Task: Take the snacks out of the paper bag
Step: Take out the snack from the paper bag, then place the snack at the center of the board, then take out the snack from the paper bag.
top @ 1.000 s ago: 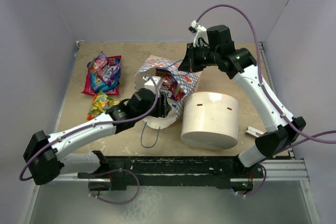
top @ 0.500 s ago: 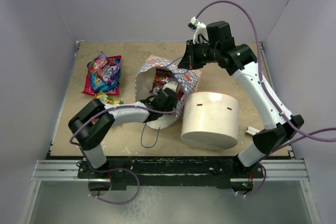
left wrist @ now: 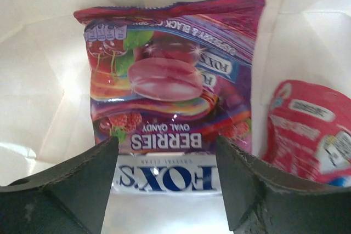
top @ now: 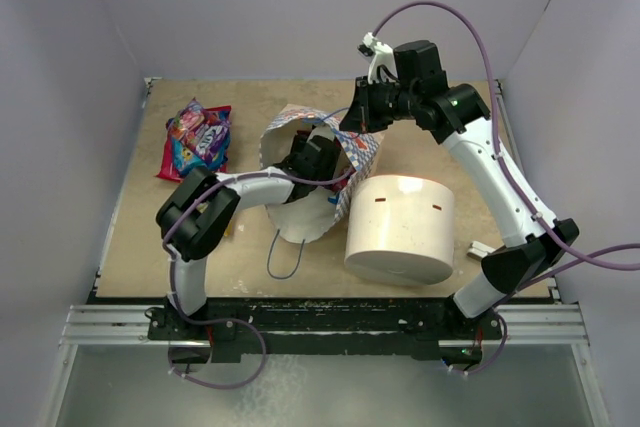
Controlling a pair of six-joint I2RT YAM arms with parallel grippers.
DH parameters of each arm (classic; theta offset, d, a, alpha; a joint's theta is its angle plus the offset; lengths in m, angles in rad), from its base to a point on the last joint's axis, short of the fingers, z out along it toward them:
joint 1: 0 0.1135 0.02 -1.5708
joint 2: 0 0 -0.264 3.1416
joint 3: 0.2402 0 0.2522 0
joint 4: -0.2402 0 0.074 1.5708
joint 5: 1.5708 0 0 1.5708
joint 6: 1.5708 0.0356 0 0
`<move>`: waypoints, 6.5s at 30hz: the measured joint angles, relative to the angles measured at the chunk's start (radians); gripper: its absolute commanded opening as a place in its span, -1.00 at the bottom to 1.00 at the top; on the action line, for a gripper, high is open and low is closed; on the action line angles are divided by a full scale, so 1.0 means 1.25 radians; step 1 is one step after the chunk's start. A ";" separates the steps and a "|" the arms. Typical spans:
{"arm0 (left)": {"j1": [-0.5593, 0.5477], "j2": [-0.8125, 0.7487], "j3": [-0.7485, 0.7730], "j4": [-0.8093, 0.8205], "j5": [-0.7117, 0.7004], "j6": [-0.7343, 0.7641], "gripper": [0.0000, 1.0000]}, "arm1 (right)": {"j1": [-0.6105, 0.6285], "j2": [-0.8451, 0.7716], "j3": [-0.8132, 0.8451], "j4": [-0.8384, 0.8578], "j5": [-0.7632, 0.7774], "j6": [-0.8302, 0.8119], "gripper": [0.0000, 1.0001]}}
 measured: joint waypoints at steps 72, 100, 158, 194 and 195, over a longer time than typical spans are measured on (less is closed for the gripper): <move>-0.057 -0.543 -0.104 -0.514 0.392 -0.206 -1.00 | 0.001 -0.078 -0.064 0.075 0.113 -0.037 -1.00; -0.023 -0.655 0.374 -0.710 -0.204 -0.058 -1.00 | 0.001 -0.114 -0.133 0.121 0.072 -0.035 -1.00; 0.519 -0.731 0.037 -0.675 0.460 -0.409 0.98 | 0.001 -0.163 -0.224 0.161 0.019 -0.021 -1.00; -0.325 -0.734 -0.191 -0.432 0.121 -0.351 -0.09 | 0.001 -0.151 -0.222 0.079 -0.126 -0.150 -1.00; -0.325 -0.757 -0.200 -0.426 0.119 -0.349 0.00 | 0.001 -0.150 -0.222 0.078 -0.141 -0.150 -1.00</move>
